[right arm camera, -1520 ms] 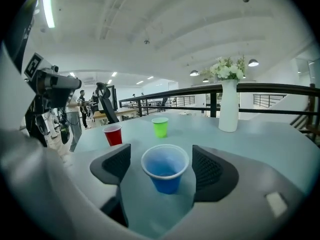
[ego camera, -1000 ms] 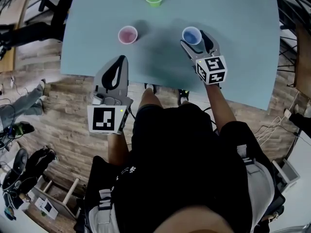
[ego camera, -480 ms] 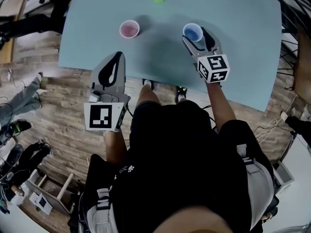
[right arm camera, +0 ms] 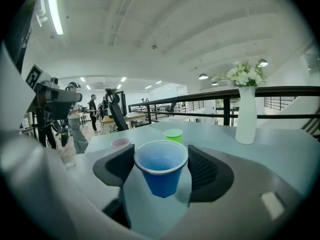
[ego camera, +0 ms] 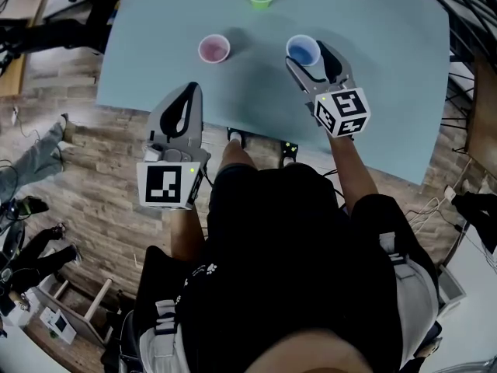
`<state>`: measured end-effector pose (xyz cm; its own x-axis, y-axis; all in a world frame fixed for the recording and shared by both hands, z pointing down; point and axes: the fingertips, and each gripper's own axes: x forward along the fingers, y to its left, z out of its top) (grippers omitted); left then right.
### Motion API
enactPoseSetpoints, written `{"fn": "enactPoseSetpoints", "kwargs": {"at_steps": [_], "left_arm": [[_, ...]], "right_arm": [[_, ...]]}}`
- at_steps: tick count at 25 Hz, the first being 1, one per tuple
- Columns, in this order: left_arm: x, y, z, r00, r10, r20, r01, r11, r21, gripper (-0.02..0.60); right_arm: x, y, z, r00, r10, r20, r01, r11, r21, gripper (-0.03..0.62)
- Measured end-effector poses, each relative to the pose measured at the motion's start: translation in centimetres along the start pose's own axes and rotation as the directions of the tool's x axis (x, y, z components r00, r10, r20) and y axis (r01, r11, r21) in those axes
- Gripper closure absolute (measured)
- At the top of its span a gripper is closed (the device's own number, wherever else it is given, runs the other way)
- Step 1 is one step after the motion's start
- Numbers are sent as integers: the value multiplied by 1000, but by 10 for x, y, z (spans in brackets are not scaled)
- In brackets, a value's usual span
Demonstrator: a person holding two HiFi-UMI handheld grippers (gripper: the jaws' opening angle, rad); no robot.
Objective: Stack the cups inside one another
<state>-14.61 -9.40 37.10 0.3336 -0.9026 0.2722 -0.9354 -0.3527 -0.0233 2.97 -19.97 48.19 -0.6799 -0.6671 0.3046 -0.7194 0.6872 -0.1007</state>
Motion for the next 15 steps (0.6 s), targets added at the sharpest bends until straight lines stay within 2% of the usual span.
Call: {"fn": "enactPoseSetpoints", "kwargs": {"at_steps": [9,15], "left_arm": [[-10,18,7,999,39,29,-39,999,-8,591],[-14,48,4,996,77,32,-76,997,-27,591]], "right_arm": [[20,32,43,994,94,53,-92,995,-48,267],[55,62,63,983,175,63,-170,982,-79,266]]}}
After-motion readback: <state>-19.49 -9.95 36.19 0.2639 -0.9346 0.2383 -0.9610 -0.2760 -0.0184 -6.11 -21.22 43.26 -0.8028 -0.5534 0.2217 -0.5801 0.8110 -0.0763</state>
